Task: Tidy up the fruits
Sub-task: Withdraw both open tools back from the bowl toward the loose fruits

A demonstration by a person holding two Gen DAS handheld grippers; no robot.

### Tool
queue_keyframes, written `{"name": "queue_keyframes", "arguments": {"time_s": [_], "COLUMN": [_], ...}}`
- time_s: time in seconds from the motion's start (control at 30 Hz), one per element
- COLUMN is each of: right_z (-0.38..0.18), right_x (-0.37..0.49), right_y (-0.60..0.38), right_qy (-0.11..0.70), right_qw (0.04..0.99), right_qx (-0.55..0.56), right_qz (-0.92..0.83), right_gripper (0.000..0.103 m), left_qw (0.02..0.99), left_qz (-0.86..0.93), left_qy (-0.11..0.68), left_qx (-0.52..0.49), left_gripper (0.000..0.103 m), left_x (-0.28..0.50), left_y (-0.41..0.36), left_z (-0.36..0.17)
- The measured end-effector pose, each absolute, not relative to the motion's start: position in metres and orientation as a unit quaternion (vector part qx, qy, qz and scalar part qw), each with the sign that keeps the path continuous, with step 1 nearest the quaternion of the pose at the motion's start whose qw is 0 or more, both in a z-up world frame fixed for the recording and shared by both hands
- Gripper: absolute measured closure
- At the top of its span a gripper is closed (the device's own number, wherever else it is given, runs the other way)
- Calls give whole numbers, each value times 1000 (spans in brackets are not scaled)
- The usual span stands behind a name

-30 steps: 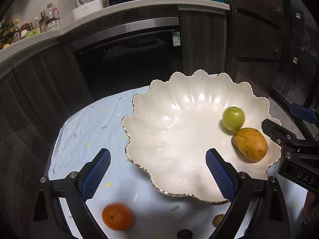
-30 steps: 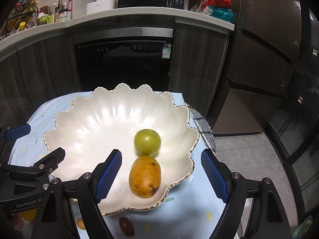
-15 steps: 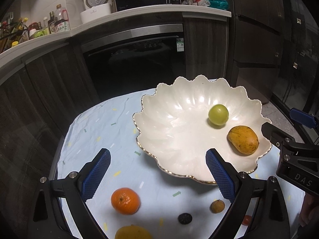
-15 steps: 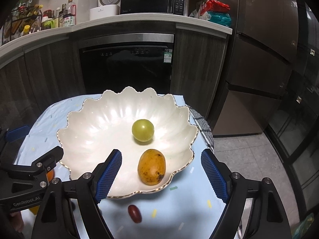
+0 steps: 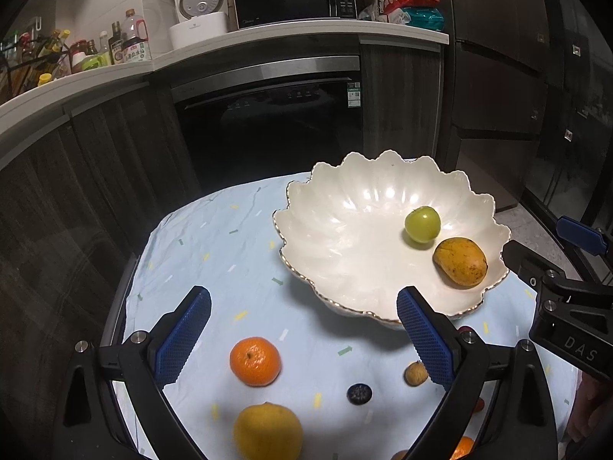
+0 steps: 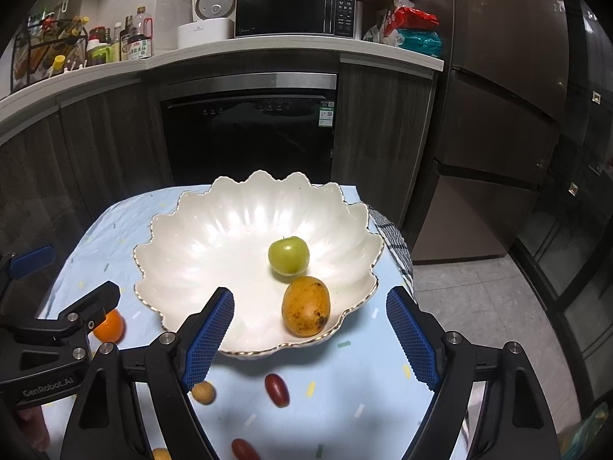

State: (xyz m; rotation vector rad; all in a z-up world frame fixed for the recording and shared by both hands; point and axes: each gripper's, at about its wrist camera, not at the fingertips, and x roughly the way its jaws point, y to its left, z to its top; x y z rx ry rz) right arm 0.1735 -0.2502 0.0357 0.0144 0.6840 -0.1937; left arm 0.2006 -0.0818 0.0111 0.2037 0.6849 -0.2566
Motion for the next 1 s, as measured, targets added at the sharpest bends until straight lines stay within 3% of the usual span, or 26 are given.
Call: {"name": "queue_keyframes", "arguments": {"time_s": [1.0], "right_z": [38], "right_x": [134], "right_y": [-230], "right_qy": [330], "right_qw": [940], "right_qx": [11], "right_qz": [-86], "right_gripper": [20], "left_qw": [933], "left_qz": [-125], "left_qy": [323], "left_qx": [93], "left_gripper": [4], "left_x": [152], "left_y": [-57], "left_z": [18]}}
